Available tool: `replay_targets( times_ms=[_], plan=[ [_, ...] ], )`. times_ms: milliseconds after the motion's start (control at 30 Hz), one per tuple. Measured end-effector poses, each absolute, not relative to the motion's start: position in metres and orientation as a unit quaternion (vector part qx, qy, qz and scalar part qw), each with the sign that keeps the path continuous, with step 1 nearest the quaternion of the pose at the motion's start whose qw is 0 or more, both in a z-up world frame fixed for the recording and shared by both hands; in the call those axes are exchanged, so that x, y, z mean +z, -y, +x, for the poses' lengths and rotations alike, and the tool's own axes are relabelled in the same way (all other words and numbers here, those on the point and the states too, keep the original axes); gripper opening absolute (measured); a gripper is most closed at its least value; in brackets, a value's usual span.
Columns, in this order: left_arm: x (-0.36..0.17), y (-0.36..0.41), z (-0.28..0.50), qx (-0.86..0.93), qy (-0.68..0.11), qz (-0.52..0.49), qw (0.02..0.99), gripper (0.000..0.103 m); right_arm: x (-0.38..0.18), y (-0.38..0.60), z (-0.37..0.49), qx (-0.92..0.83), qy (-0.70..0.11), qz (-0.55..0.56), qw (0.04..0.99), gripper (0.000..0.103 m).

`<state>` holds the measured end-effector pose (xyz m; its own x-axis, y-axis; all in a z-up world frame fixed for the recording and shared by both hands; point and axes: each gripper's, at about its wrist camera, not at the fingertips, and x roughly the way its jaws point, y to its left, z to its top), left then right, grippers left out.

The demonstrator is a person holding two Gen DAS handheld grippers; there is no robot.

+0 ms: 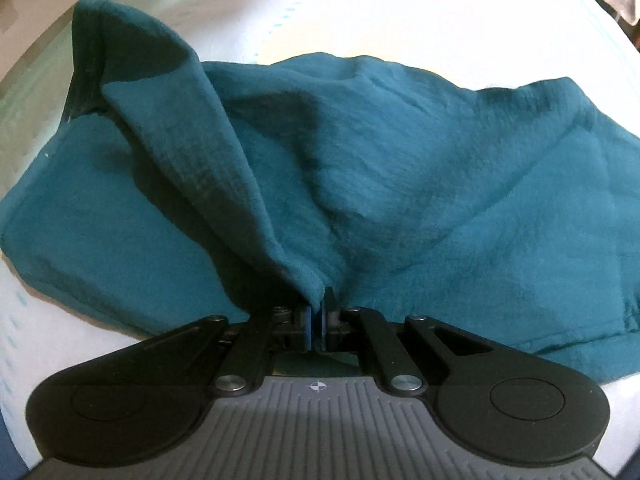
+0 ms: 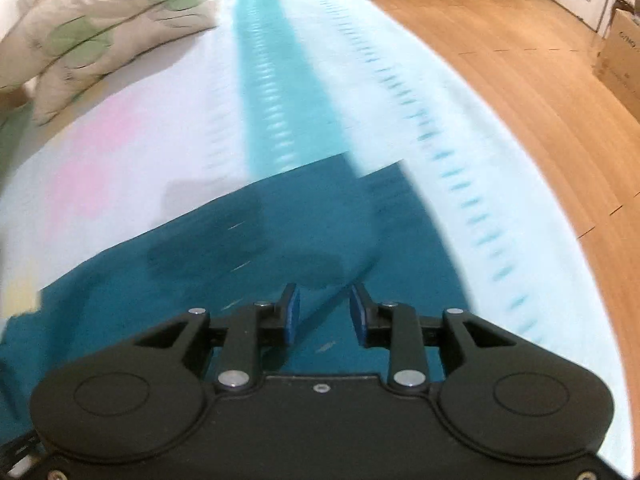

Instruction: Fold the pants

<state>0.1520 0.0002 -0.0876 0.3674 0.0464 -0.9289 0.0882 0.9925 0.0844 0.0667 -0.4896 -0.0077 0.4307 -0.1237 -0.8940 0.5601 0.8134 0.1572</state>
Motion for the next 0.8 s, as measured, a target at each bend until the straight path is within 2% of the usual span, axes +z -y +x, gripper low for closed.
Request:
replay_targets(
  times_ms=[133,333,367,400,433,533,600,700,800],
  plan=[
    [-0.085,0.003,0.148,-0.013,-0.560,0.065,0.826,0.004,-0.036,0.504,0.069,-0.203,-0.475,0.256,0.817,0.049],
    [-0.083,-0.004,0.151,-0.014,-0.565,0.052,0.823,0.004,-0.062,0.498,0.063,-0.174,-0.463,0.316,0.810,0.051],
    [-0.087,-0.009,0.151,-0.015,-0.565,0.050,0.823,0.004,-0.062,0.496,0.064,-0.170,-0.458,0.325,0.810,0.045],
    [-0.086,-0.016,0.138,-0.017,-0.565,0.049,0.823,0.004,-0.059,0.494,0.065,-0.170,-0.455,0.325,0.811,0.034],
    [-0.085,-0.019,0.140,-0.019,-0.566,0.044,0.823,0.004,-0.054,0.491,0.067,-0.168,-0.454,0.323,0.813,0.012],
    [-0.081,-0.026,0.138,-0.027,-0.571,0.029,0.820,0.004,-0.031,0.486,0.065,-0.165,-0.440,0.317,0.824,0.012],
    [-0.075,-0.031,0.139,-0.033,-0.573,0.021,0.819,0.003,0.013,0.491,0.058,-0.158,-0.441,0.332,0.819,0.012],
    [-0.059,-0.033,0.137,-0.053,-0.568,0.005,0.821,0.003,0.050,0.499,0.052,-0.148,-0.454,0.338,0.811,0.012],
    [-0.050,-0.029,0.132,-0.070,-0.557,0.010,0.827,0.003,0.072,0.498,0.047,-0.187,-0.476,0.263,0.818,0.012]
  ],
)
